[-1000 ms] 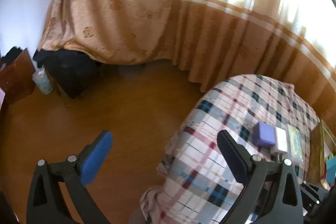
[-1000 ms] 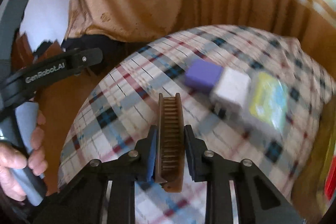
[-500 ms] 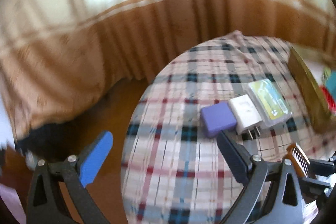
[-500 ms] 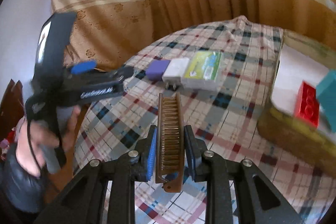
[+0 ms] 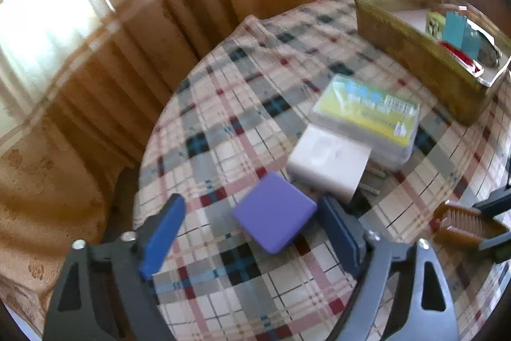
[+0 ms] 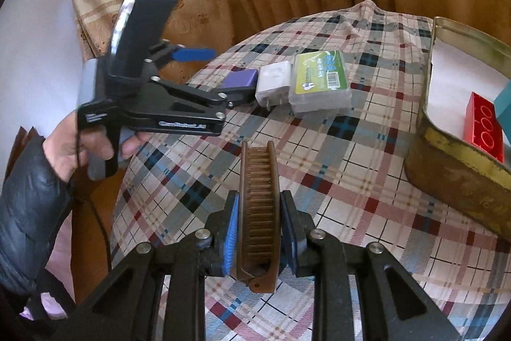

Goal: Organize rigid objects
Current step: 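Grasp the brown comb with the right gripper while the left gripper grasps the purple block, then carry the comb and purple block to the gold tray and release both, then move both grippers back from the tray toward the white charger and card case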

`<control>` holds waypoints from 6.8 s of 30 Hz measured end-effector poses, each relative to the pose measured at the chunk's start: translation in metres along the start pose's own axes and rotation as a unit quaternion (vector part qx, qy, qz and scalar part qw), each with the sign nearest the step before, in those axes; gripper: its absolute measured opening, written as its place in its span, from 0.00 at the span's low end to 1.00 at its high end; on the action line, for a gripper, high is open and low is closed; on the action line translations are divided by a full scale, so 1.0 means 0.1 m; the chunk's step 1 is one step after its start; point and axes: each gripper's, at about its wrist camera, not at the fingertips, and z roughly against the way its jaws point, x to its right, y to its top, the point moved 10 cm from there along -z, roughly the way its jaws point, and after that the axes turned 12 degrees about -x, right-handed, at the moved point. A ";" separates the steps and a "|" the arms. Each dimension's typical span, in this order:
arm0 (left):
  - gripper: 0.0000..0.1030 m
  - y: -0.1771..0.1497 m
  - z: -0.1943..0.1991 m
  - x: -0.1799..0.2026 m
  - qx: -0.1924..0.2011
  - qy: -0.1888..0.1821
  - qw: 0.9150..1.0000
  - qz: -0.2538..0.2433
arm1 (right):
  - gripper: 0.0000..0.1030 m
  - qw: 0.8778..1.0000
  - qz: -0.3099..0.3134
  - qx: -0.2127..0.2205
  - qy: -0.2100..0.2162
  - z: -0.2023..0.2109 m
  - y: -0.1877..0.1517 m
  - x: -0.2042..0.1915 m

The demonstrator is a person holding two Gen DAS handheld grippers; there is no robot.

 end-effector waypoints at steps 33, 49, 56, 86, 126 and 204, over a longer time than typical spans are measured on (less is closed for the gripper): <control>0.51 -0.42 0.56 0.41 0.054 -0.133 0.959 0.246 | 0.27 0.995 -0.045 0.087 0.003 0.35 0.07 0.19; 0.51 -0.18 1.04 0.66 0.113 -0.112 0.957 0.241 | 0.27 0.984 -0.051 0.169 -0.011 0.71 0.09 0.24; 0.51 -0.10 1.13 0.70 0.112 -0.074 0.963 0.234 | 0.27 0.977 -0.092 0.193 -0.013 0.93 0.01 0.43; 0.51 0.59 1.37 1.31 0.136 -0.079 0.969 0.191 | 0.27 0.940 -0.173 0.287 -0.065 2.06 -0.22 1.16; 0.51 1.87 0.58 1.85 0.094 -0.070 0.978 0.170 | 0.27 0.914 -0.254 0.258 -0.183 2.15 0.21 2.62; 1.00 0.20 0.99 0.63 0.153 0.100 0.926 0.330 | 0.88 0.864 -0.207 0.356 -0.290 2.07 -0.33 1.39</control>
